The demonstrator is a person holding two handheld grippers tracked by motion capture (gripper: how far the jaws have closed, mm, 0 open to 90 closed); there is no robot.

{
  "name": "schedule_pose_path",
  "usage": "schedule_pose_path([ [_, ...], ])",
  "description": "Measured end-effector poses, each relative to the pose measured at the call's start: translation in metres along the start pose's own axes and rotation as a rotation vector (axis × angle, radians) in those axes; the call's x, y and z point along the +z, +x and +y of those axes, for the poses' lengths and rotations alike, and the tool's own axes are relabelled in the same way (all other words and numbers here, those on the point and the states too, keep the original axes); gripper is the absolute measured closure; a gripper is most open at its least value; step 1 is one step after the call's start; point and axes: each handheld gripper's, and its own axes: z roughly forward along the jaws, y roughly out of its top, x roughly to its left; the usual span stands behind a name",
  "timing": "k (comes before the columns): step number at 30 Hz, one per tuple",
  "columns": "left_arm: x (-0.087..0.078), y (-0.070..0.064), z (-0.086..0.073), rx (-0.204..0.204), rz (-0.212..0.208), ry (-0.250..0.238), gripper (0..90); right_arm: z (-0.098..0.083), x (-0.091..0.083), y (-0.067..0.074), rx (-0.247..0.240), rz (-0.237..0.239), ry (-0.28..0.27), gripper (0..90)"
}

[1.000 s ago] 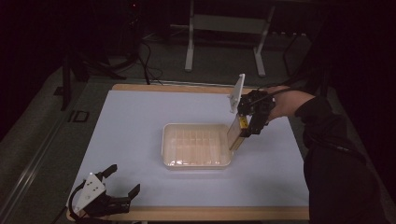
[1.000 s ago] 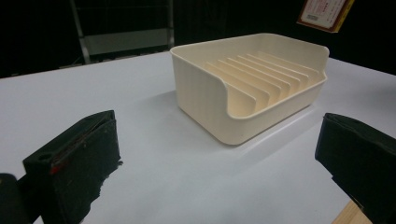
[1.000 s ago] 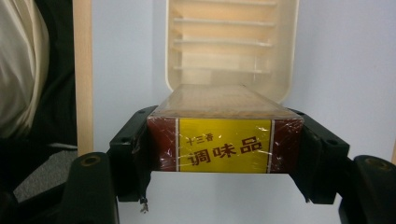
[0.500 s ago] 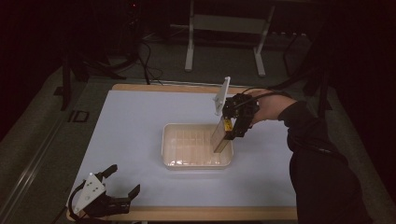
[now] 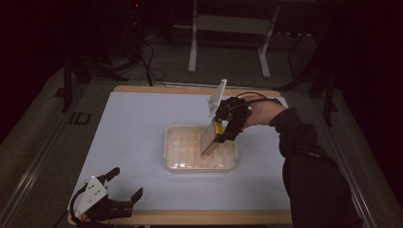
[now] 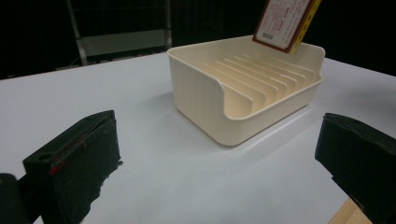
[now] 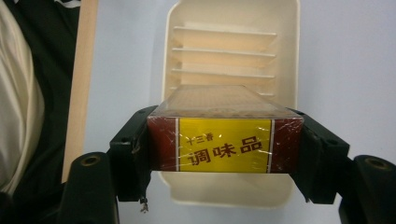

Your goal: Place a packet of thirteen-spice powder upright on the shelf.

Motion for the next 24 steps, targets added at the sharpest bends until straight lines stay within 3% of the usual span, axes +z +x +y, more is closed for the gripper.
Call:
schedule_pose_path([
  [6, 0.000, 0.000, 0.000, 0.000, -0.003, 0.000, 0.1, 0.002, 0.006, -0.005, 0.015, -0.004, -0.051, 32.0],
  [11, 0.000, 0.000, 0.000, 0.000, -0.007, 0.000, 0.1, 0.002, 0.014, -0.012, 0.028, -0.018, -0.064, 32.1],
  [24, 0.001, 0.000, 0.000, 0.001, -0.011, 0.006, 0.1, -0.008, 0.038, -0.021, 0.050, 0.009, -0.086, 32.1],
])
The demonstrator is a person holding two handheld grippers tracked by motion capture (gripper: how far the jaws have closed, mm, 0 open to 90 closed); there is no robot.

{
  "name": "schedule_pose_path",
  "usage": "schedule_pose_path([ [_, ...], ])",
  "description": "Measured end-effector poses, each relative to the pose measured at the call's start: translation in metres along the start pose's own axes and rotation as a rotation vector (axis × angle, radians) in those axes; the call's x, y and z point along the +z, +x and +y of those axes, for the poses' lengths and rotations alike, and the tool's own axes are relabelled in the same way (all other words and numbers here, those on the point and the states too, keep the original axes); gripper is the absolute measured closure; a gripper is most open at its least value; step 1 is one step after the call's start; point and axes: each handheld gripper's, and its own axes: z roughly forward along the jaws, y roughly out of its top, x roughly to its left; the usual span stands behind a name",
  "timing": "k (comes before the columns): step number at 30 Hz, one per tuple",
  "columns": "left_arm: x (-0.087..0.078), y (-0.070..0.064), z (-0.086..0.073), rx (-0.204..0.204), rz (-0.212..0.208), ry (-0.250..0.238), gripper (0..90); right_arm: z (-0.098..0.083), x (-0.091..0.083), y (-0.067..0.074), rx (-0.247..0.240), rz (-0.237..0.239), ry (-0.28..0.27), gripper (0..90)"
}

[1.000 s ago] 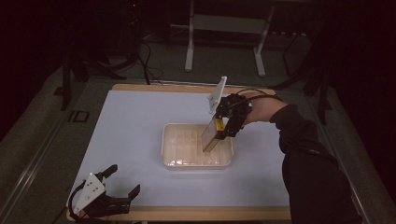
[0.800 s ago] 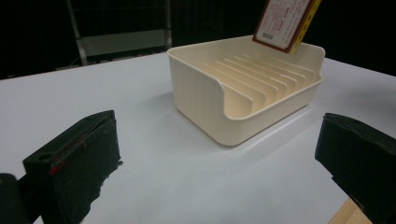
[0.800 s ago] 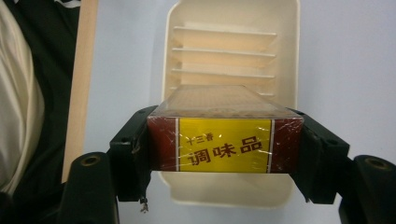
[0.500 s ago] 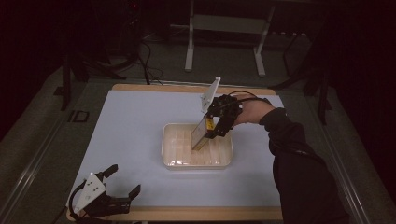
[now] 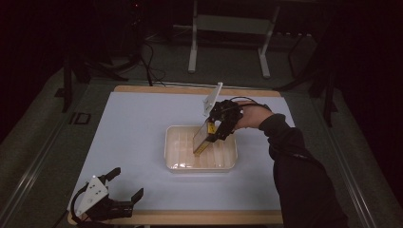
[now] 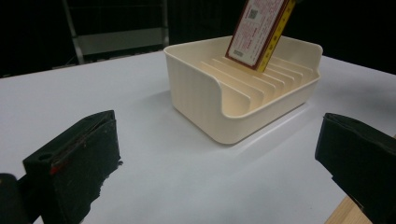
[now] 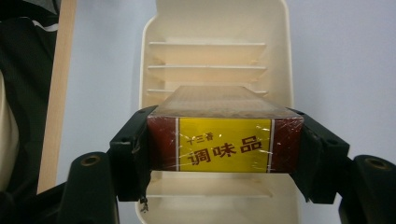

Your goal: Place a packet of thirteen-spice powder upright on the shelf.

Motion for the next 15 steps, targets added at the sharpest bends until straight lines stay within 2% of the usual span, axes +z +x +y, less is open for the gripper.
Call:
schedule_pose_path([
  [5, 0.000, 0.000, 0.000, 0.000, -0.001, 0.000, 0.1, -0.002, 0.007, -0.001, 0.008, 0.004, 0.028, 32.0],
  [9, 0.001, 0.000, 0.000, -0.001, -0.003, 0.003, 0.1, -0.001, 0.009, -0.002, 0.009, 0.008, 0.030, 32.0],
  [15, 0.000, 0.000, 0.000, 0.004, -0.003, 0.001, 0.1, 0.003, 0.024, -0.001, 0.009, 0.017, 0.045, 32.0],
])
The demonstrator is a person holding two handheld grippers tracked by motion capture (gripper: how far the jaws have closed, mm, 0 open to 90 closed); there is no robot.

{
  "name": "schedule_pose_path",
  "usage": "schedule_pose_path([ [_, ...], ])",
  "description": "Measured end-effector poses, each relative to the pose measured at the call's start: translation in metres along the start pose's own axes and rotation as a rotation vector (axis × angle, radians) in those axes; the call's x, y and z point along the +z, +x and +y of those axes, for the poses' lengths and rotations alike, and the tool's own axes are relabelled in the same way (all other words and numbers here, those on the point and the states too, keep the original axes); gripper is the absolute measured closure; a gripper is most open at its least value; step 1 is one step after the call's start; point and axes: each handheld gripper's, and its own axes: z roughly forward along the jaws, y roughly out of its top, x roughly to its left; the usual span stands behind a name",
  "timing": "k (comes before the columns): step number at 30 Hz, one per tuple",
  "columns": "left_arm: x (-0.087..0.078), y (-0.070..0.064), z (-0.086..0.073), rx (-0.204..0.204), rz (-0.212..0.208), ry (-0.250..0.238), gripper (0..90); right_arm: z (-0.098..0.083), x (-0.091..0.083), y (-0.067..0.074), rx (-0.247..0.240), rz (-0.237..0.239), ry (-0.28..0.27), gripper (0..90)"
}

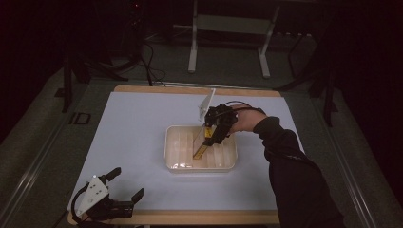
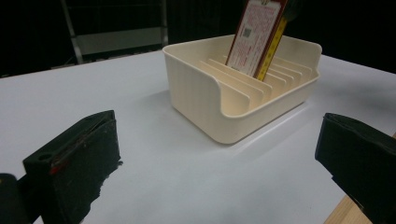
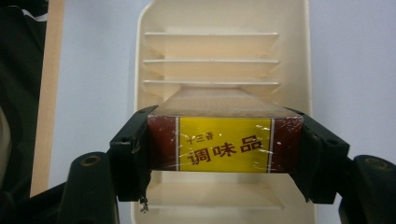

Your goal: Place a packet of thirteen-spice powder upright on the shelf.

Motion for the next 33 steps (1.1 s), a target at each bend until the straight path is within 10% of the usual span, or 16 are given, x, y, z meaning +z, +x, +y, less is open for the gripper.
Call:
schedule_pose_path([
  [33, 0.001, -0.001, 0.000, 0.006, -0.013, 0.000, 0.1, -0.008, 0.043, -0.002, 0.005, 0.003, -0.141, 31.8],
])
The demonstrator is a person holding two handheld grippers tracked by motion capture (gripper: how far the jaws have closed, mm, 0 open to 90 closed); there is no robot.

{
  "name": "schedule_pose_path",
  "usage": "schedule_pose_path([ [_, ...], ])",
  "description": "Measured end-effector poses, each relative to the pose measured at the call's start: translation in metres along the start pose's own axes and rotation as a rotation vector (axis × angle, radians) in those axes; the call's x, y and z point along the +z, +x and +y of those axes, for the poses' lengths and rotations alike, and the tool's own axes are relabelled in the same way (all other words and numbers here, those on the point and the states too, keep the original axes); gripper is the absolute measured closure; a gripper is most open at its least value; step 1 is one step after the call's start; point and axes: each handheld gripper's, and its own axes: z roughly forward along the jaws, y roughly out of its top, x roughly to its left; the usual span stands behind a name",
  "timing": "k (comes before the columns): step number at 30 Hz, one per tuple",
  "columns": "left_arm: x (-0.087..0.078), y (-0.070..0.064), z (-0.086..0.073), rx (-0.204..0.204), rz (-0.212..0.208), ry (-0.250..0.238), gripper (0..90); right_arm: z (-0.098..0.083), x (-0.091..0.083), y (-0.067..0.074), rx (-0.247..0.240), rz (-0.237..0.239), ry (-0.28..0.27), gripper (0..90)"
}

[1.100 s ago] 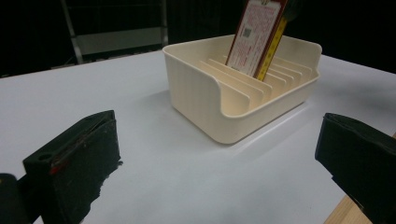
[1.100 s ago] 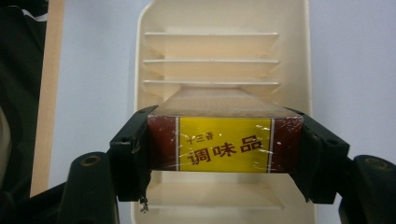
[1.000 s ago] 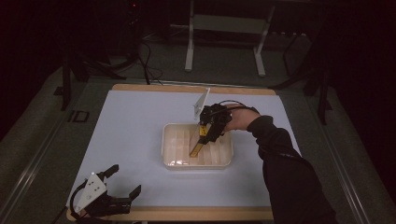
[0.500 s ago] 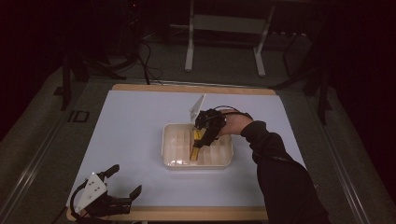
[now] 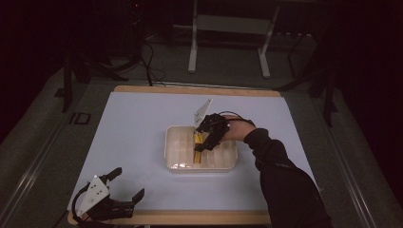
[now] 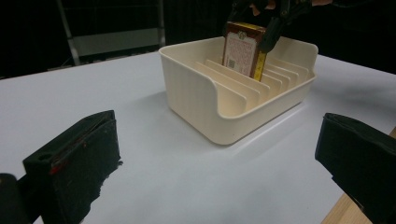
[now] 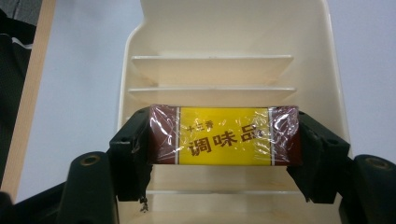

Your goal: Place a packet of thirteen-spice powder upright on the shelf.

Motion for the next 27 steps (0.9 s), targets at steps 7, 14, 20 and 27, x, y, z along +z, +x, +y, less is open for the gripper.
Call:
schedule_pose_path([
  [7, 0.000, 0.000, 0.000, -0.001, -0.001, -0.001, 0.1, -0.002, 0.001, 0.001, 0.013, 0.001, -0.008, 29.9],
  [14, 0.001, 0.000, 0.000, 0.000, -0.004, 0.001, 0.1, 0.000, -0.005, 0.003, 0.026, -0.016, -0.010, 23.7],
  [20, 0.002, 0.000, 0.000, -0.001, -0.004, 0.002, 0.1, 0.002, -0.016, 0.003, 0.044, -0.042, -0.033, 20.7],
  [27, 0.003, 0.000, 0.000, 0.002, -0.008, 0.006, 0.1, 0.002, -0.029, 0.003, 0.075, -0.079, -0.071, 16.3],
])
